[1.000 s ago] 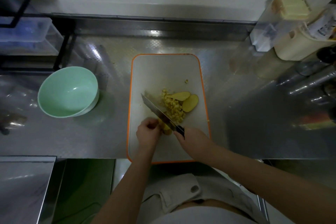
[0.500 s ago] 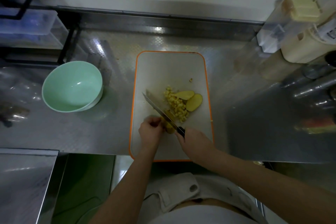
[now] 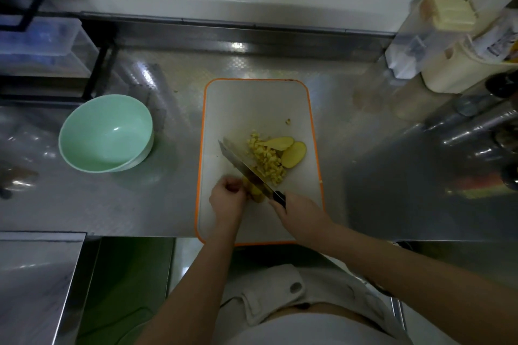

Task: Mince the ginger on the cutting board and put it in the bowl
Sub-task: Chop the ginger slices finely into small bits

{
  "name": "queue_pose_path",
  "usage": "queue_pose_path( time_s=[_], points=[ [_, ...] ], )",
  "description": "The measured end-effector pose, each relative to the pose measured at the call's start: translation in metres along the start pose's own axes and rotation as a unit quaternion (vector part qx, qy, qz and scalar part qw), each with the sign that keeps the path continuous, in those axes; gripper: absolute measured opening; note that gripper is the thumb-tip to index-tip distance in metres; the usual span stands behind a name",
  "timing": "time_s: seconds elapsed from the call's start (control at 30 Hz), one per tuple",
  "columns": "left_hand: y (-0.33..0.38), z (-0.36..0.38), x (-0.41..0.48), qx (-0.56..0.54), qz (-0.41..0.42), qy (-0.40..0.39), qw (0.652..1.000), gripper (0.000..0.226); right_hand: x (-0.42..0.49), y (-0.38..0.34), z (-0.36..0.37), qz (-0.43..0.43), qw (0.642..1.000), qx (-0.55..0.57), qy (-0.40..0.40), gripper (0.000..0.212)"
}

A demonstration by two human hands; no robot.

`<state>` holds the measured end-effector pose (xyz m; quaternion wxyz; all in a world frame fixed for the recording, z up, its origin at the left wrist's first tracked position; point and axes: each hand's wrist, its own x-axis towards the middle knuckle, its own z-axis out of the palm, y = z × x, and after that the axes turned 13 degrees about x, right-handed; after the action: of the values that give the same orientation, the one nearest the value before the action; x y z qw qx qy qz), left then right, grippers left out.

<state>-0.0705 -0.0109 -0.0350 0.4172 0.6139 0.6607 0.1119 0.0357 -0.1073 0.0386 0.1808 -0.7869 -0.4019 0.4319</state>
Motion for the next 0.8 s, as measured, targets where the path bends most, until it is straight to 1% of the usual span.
queue_pose_path(
  time_s=[0.1, 0.23, 0.37, 0.5, 0.57, 0.63, 0.7, 0.8],
  points=[
    [-0.002, 0.001, 0.001, -0.004, 0.014, -0.007, 1.0, 0.007, 0.0, 0.001, 0.002, 0.014, 1.0, 0.002, -0.003, 0.028],
    [-0.002, 0.0, 0.002, -0.004, 0.016, -0.01, 1.0, 0.008, 0.005, 0.002, 0.007, 0.029, 1.0, 0.003, 0.004, 0.031],
    [-0.001, -0.001, -0.001, -0.009, 0.011, -0.01, 1.0, 0.011, 0.013, -0.003, 0.013, 0.02, 1.0, 0.0, 0.005, 0.031],
    [0.002, -0.003, -0.001, -0.019, 0.006, -0.017, 1.0, 0.003, 0.014, -0.003, 0.01, -0.002, 1.0, 0.005, 0.003, 0.029],
    [0.002, -0.003, -0.001, -0.028, 0.005, -0.021, 0.999, 0.006, 0.011, 0.0, 0.007, -0.01, 1.0, 0.0, -0.003, 0.028],
    [0.0, -0.003, 0.0, -0.023, 0.003, -0.021, 1.0, 0.008, 0.008, 0.006, 0.006, -0.008, 1.0, 0.005, -0.01, 0.028],
    [0.0, -0.002, 0.001, -0.015, 0.008, -0.019, 1.0, 0.006, 0.005, 0.011, 0.005, 0.005, 1.0, 0.007, -0.012, 0.03],
    [0.001, -0.002, 0.002, -0.002, 0.012, -0.022, 1.0, 0.004, 0.005, 0.014, 0.005, 0.017, 1.0, -0.001, -0.013, 0.026]
  ],
)
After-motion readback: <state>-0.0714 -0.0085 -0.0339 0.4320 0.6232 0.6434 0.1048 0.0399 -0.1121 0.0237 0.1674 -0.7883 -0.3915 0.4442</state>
